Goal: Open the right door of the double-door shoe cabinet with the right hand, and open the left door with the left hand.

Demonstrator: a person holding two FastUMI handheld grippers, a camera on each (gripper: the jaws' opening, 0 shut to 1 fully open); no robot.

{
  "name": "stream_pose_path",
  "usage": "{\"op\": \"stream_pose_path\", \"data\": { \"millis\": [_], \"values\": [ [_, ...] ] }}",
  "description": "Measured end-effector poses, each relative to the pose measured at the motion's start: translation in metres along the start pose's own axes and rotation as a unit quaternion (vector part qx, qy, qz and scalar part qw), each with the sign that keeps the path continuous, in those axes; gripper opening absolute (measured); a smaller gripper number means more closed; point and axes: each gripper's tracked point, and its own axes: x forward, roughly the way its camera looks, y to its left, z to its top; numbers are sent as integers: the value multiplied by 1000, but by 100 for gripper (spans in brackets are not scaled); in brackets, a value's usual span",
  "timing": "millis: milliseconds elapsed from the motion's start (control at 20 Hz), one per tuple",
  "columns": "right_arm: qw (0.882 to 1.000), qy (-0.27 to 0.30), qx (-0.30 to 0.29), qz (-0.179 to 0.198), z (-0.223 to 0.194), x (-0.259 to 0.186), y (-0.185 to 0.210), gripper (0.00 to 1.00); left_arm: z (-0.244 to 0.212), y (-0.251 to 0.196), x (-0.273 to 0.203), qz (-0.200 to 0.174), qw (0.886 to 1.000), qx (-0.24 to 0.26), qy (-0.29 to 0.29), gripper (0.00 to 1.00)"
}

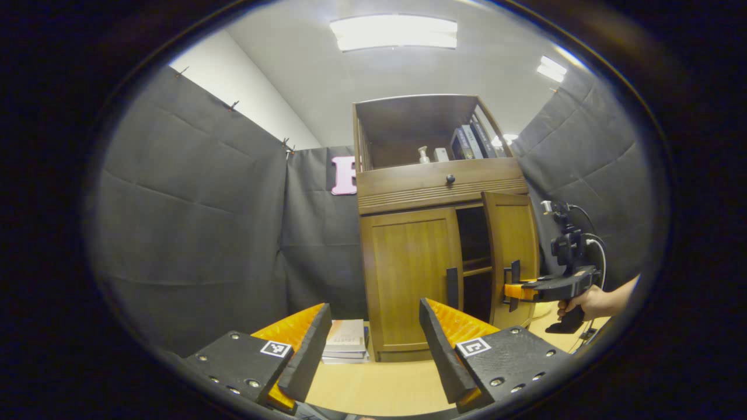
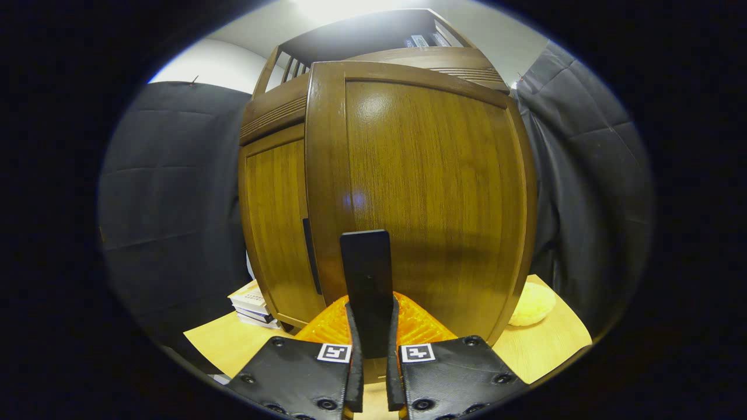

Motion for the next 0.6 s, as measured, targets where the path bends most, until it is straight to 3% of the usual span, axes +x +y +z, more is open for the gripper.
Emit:
{"op": "stream_pose_path", "data": {
  "millis": [450,550,600],
  "values": [
    [1000,8,1,9,-5,-47,-22,14,-8,-5,2,-49,999,-10,-7,87],
    [1000,8,2,9,-6,-55,-28,21,-15,-7,6,-61,998,-12,-2,87],
    [1000,8,2,8,-6,-59,-31,14,-14,-8,6,-67,998,-12,-2,87]
  ]
}}
